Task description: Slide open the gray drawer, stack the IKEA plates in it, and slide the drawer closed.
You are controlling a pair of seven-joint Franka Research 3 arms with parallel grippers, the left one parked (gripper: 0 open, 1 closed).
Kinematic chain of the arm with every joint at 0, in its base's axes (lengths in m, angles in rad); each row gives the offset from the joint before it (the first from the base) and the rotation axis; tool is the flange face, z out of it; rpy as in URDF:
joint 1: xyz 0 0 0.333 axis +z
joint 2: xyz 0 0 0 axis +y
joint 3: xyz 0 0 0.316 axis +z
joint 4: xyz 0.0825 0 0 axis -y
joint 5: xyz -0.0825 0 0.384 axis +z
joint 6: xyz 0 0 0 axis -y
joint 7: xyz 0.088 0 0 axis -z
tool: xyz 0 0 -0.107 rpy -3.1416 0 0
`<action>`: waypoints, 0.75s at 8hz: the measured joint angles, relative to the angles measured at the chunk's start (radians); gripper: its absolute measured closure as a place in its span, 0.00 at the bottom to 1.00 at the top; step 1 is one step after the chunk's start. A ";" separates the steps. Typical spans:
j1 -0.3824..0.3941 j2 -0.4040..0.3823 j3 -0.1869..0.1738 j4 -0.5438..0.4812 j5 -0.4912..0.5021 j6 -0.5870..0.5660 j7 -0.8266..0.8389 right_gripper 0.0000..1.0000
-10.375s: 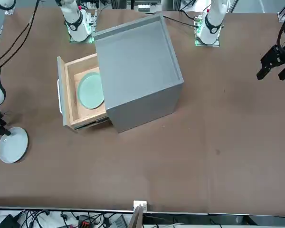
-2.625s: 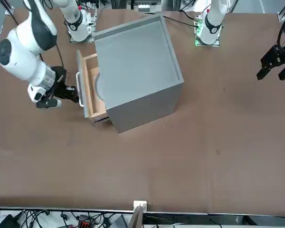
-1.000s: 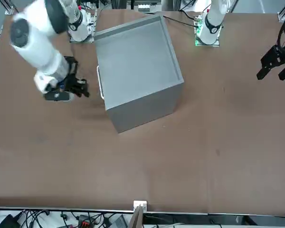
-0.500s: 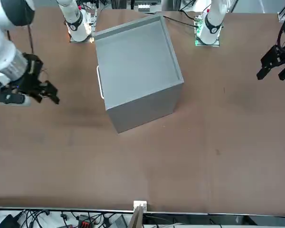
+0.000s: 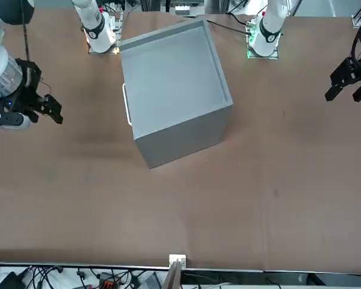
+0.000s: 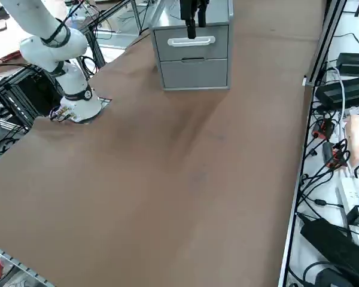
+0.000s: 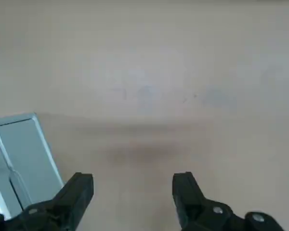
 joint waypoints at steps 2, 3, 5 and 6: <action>0.109 -0.001 -0.140 0.047 0.020 -0.030 0.000 0.00; 0.220 -0.004 -0.271 0.108 0.040 -0.081 -0.003 0.00; 0.437 -0.014 -0.527 0.175 0.073 -0.141 -0.038 0.00; 0.531 -0.026 -0.640 0.183 0.114 -0.144 -0.057 0.00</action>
